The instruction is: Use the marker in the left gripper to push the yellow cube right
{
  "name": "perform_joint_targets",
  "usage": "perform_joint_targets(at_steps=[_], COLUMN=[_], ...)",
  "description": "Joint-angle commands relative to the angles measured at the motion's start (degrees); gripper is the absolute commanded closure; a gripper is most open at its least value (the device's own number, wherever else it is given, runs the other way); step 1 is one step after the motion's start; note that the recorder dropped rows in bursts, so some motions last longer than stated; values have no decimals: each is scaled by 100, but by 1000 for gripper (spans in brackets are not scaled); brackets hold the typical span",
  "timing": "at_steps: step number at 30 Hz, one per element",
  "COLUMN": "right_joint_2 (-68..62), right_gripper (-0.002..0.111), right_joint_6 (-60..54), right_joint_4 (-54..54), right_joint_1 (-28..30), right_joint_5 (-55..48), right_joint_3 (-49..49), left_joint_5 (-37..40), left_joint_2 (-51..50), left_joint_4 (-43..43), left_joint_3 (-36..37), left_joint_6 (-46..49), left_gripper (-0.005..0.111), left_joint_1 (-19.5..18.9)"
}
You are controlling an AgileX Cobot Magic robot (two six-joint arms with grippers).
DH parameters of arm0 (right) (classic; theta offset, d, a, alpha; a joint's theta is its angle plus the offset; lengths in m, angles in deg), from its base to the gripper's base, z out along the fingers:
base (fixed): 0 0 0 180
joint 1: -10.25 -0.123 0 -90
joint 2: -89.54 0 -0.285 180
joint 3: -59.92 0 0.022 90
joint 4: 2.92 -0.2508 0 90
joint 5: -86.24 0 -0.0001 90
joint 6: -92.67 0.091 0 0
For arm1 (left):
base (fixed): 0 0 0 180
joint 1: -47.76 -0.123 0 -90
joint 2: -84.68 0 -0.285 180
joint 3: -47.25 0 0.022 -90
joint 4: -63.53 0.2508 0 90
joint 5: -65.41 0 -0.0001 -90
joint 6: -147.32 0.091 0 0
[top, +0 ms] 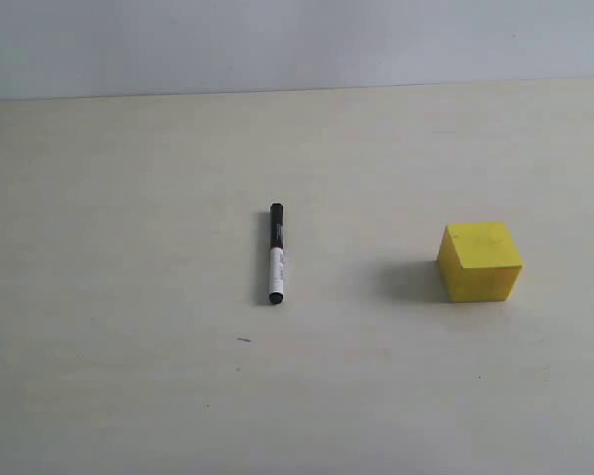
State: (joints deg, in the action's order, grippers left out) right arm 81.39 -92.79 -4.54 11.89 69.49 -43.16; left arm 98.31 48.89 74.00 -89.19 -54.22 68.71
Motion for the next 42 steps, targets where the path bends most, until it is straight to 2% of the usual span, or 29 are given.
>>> perform_joint_targets(at_steps=[1,4,9,16,20,24,34,38,42], right_joint_2=[36,36,36,36,36,36,36,36,36], right_gripper=[108,108,108,108,108,108,108,108,108], right_joint_6=[-29,-29,-29,-29,-29,-29,-29,-29,-29], right_joint_4=[6,6,6,6,6,6,6,6,6], right_joint_1=[32,32,32,32,32,32,32,32,32], right_joint_5=[58,58,58,58,58,58,58,58,58], right_joint_3=[30,30,30,30,30,30,30,30,30], left_joint_5=[29,226,626,1167,1028,475,-1824,-2338,-2484], left_joint_2=[926,1518,2159,2338,2338,2338,2352,2361,2361], left_joint_4=[-68,-68,-55,-31,-7,-7,-30,-14,10], left_joint_3=[27,27,27,38,226,666,2016,2560,3024], left_joint_6=[-6,7,20,73,501,903,912,936,1100], left_gripper=[107,107,107,107,107,107,107,107,107], left_joint_1=[-728,-938,-968,-968,-968,-968,-968,-968,-968])
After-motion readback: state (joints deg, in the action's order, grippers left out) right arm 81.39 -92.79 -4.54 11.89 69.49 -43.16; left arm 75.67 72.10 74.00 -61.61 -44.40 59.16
